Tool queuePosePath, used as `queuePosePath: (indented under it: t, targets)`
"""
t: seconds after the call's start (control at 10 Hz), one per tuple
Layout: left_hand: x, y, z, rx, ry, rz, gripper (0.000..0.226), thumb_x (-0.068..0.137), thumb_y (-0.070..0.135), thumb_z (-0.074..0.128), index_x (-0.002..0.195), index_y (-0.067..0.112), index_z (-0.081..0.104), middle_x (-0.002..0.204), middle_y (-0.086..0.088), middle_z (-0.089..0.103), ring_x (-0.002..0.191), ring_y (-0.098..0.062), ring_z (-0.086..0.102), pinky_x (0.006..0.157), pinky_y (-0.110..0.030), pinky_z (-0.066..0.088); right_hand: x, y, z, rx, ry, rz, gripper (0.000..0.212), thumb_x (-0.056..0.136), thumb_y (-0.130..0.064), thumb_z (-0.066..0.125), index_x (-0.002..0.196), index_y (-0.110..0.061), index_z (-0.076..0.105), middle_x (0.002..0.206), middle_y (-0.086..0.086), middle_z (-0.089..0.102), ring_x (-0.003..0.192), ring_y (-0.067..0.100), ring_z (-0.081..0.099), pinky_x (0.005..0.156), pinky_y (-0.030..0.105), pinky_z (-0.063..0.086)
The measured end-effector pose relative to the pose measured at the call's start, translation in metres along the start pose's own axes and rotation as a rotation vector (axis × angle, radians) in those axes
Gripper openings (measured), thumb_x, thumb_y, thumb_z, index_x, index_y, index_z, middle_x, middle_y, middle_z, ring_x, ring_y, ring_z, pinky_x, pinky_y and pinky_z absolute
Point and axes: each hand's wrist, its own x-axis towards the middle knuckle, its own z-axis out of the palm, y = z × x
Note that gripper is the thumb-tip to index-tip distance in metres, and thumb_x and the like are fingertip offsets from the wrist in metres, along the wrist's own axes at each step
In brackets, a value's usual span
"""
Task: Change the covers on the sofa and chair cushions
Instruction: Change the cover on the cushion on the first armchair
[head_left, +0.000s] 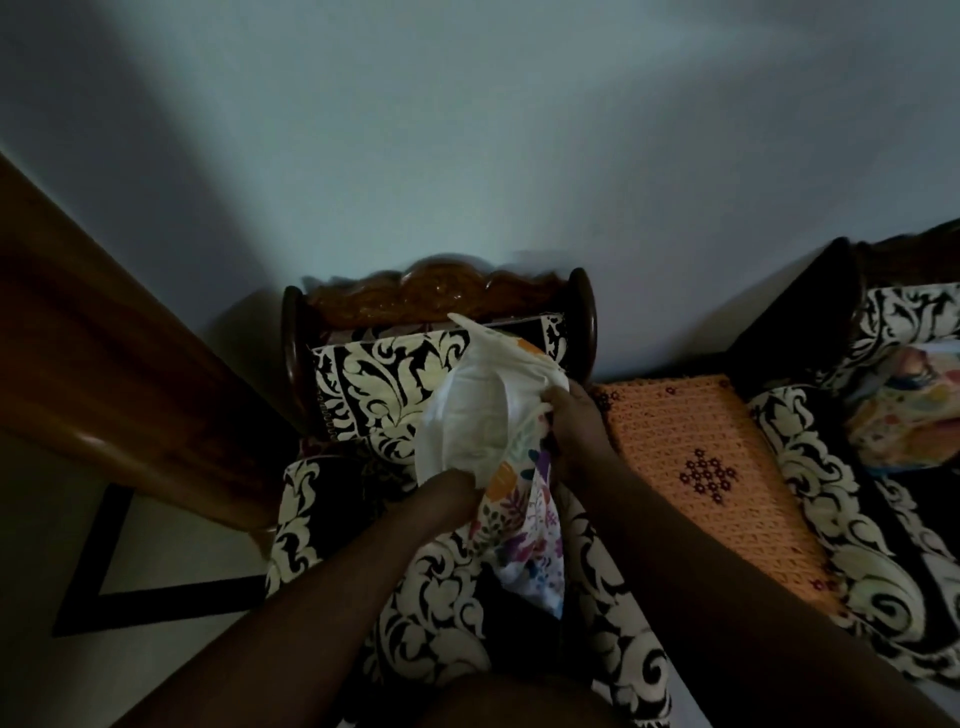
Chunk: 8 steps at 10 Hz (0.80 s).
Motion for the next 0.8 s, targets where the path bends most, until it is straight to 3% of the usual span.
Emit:
queuePosePath:
  t: [0.1,0.2,0.3,0.4,0.5,0.6,0.7,0.8]
  targets:
    - [-0.004,0.015,-0.003,0.048,0.057,0.078,0.033,0.105,0.03,0.048,0.086,0.007,0.063,0.097,-0.017,0.068,0.085,-0.027,0.061,0.075,-0.03,0.047,-0.003,-0.009,-0.001,-0.169,0.037,-0.031,0.027,0.1,-0.029,0.052,0.123,-0.017,0.06,0.121,0.014,0.064,0.103,0.028,0.065,0.079,0.045,0.061]
    - [-0.011,0.036,-0.007,-0.13,0.086,0.149,0.035,0.106,0.024,0.044,0.077,0.011,0.058,0.087,-0.012,0.065,0.075,-0.022,0.059,0.066,-0.028,0.047,-0.021,-0.009,0.005,-0.488,-0.04,-0.1,0.055,0.096,-0.049,0.062,0.136,-0.015,0.046,0.129,0.008,0.056,0.105,0.021,0.061,0.072,0.033,0.057]
    - [-0.018,0.052,-0.01,-0.511,0.067,0.164,0.024,0.109,0.013,0.04,0.099,0.017,0.061,0.097,-0.005,0.065,0.075,-0.013,0.06,0.057,-0.02,0.057,-0.038,0.005,0.01,-0.912,-0.077,-0.225,0.085,0.082,-0.071,0.063,0.144,-0.017,0.039,0.134,0.007,0.051,0.117,0.028,0.056,0.092,0.046,0.055]
    - [-0.018,0.067,-0.012,-0.637,0.06,0.121,0.031,0.107,0.009,0.043,0.131,0.001,0.059,0.124,-0.017,0.066,0.08,-0.014,0.064,0.056,-0.015,0.056,-0.043,0.009,0.003,-1.084,0.006,-0.315,0.072,0.091,-0.07,0.05,0.137,-0.015,0.045,0.131,0.01,0.052,0.115,0.028,0.055,0.088,0.037,0.046]
    - [0.007,0.056,-0.018,-0.218,0.132,0.217,0.03,0.102,0.018,0.051,0.125,0.004,0.065,0.121,-0.022,0.066,0.102,-0.03,0.068,0.078,-0.031,0.059,-0.046,0.004,-0.01,-1.152,0.053,-0.334,0.046,0.098,-0.055,0.048,0.121,-0.015,0.053,0.116,0.008,0.059,0.098,0.025,0.059,0.076,0.035,0.044]
    - [0.003,0.051,-0.032,-0.277,0.159,0.24,0.024,0.101,0.021,0.054,0.099,0.004,0.07,0.103,-0.025,0.066,0.096,-0.036,0.066,0.072,-0.032,0.053,-0.038,0.01,-0.03,-1.179,0.114,-0.335,0.033,0.102,-0.043,0.043,0.113,-0.016,0.058,0.104,0.007,0.067,0.087,0.024,0.064,0.077,0.038,0.054]
    - [-0.006,0.05,-0.043,-0.335,0.214,0.214,0.036,0.099,0.025,0.058,0.064,0.014,0.056,0.061,-0.007,0.052,0.057,-0.02,0.051,0.045,-0.019,0.036,-0.028,0.018,-0.053,-1.222,0.135,-0.312,0.029,0.101,-0.035,0.048,0.11,-0.011,0.062,0.108,0.012,0.069,0.093,0.027,0.065,0.078,0.033,0.051]
    - [-0.011,0.053,-0.045,-0.345,0.137,0.282,0.028,0.096,0.025,0.064,0.072,0.01,0.062,0.055,0.0,0.051,0.05,-0.014,0.048,0.044,-0.019,0.035,-0.021,0.029,-0.066,-1.297,0.172,-0.243,0.029,0.103,-0.034,0.048,0.115,-0.01,0.06,0.113,0.011,0.065,0.096,0.024,0.062,0.076,0.029,0.043]
